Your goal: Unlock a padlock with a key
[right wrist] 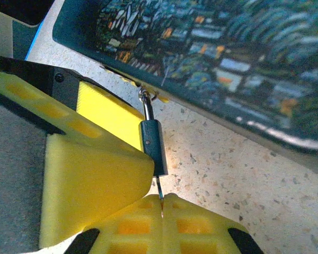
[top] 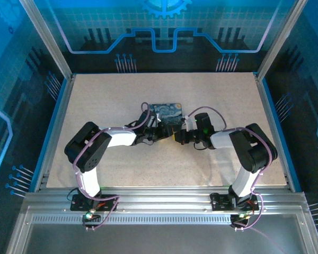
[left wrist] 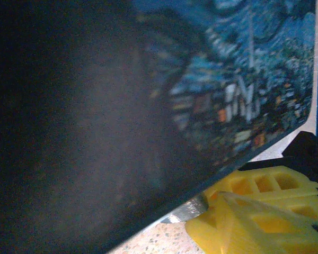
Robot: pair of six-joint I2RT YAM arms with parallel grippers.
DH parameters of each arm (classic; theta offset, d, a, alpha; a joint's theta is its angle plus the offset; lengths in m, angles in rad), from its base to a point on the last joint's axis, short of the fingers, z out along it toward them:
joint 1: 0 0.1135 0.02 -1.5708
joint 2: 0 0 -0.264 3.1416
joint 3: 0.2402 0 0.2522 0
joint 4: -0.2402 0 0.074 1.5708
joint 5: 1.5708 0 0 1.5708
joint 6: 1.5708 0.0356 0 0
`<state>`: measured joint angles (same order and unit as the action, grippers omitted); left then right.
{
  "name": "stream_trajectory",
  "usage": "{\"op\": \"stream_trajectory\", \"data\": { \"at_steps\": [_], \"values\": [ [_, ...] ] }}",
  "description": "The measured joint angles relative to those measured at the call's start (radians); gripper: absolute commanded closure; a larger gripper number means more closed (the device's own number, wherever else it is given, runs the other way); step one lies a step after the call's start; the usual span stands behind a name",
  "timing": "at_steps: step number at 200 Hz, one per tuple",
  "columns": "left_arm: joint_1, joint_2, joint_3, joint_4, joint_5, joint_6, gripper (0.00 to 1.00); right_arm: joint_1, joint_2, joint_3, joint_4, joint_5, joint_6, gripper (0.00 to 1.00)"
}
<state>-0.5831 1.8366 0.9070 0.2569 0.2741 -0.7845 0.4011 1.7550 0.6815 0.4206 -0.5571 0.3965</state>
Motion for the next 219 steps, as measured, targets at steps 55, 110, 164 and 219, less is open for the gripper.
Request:
{"op": "stream_trajectory", "data": {
  "at_steps": [55,110,164,219],
  "values": [
    [0.023,-0.108,-0.159,0.126,0.046,-0.058,0.35,0.027,-0.001,0.0,-0.024,0.003,0.027,1.0],
    [0.044,-0.131,-0.336,0.383,0.053,-0.215,0.35,0.039,-0.004,0.0,-0.039,-0.005,0.128,1.0],
    [0.044,-0.068,-0.343,0.569,0.054,-0.323,0.43,0.055,-0.016,0.0,-0.038,-0.005,0.219,1.0],
    [0.046,0.002,-0.349,0.67,0.053,-0.387,0.48,0.059,-0.023,0.0,-0.035,-0.009,0.293,1.0]
  ]
}}
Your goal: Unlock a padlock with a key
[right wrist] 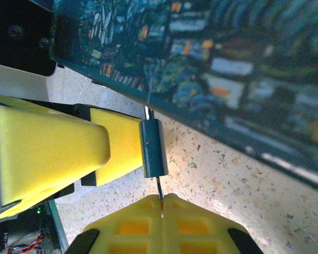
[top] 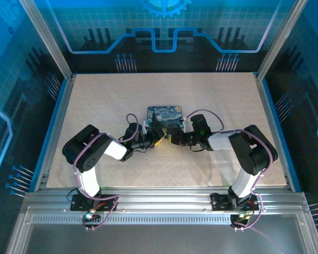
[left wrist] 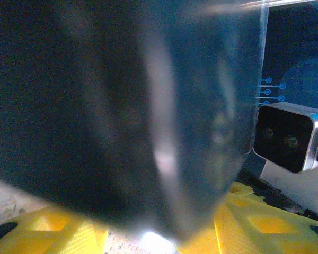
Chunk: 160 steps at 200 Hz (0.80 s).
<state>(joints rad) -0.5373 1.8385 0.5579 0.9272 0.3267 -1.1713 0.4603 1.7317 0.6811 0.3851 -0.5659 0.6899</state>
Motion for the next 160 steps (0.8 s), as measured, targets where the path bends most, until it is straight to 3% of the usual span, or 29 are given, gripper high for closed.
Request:
{"op": "stream_trajectory", "data": {
  "at_steps": [160],
  "values": [
    [0.002,0.064,0.021,0.073,-0.016,-0.061,0.56,0.014,-0.006,0.011,0.005,0.0,0.096,1.0]
  ]
}}
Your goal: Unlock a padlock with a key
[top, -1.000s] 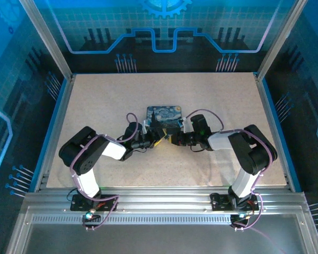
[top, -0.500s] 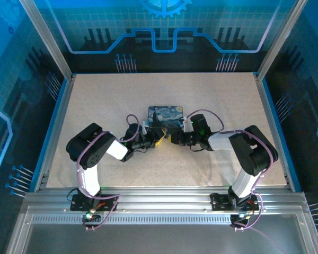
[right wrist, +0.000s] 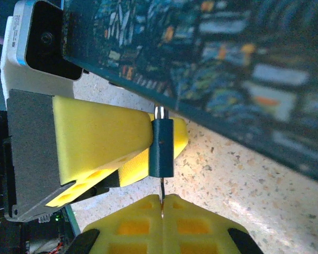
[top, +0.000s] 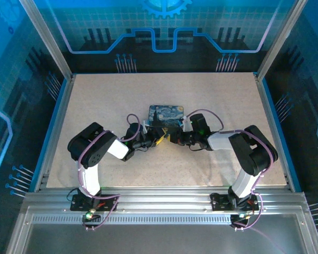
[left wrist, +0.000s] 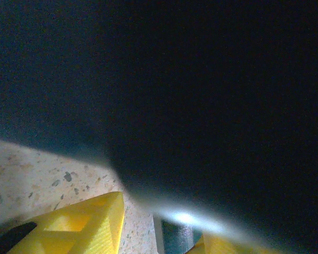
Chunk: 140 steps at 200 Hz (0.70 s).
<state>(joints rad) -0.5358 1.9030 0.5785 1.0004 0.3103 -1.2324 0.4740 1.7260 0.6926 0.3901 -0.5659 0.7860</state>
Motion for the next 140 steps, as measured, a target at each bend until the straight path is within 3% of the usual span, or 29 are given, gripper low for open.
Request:
{"op": "stream_trajectory", "data": {
  "at_steps": [77,140],
  "values": [
    [-0.005,0.0,0.017,0.001,-0.002,0.0,0.76,0.01,0.0,0.005,0.008,-0.002,0.051,0.95],
    [-0.012,-0.016,0.021,-0.029,-0.003,0.011,0.89,-0.008,-0.034,0.005,-0.048,-0.021,0.03,0.69]
  ]
}}
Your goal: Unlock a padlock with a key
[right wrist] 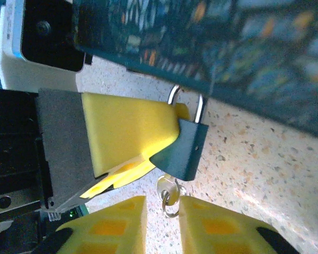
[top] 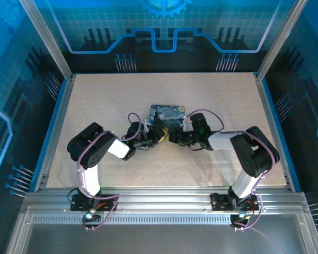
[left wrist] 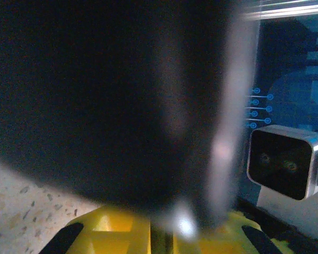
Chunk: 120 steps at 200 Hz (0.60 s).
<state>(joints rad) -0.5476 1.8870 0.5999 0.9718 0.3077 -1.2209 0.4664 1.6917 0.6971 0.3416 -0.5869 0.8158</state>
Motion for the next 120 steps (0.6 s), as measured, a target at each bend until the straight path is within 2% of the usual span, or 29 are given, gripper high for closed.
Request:
{"op": "stream_trajectory", "data": {
  "at_steps": [58,93,120],
  "values": [
    [-0.005,-0.037,0.0,-0.067,0.0,0.024,0.92,-0.075,-0.153,-0.014,-0.157,0.04,-0.125,0.5],
    [-0.005,-0.059,0.0,-0.101,0.0,0.026,0.93,-0.075,-0.311,-0.014,-0.259,0.129,-0.27,0.29],
    [-0.005,-0.082,0.0,-0.136,-0.004,0.026,0.94,-0.072,-0.409,-0.024,-0.284,0.2,-0.383,0.17]
  ]
}}
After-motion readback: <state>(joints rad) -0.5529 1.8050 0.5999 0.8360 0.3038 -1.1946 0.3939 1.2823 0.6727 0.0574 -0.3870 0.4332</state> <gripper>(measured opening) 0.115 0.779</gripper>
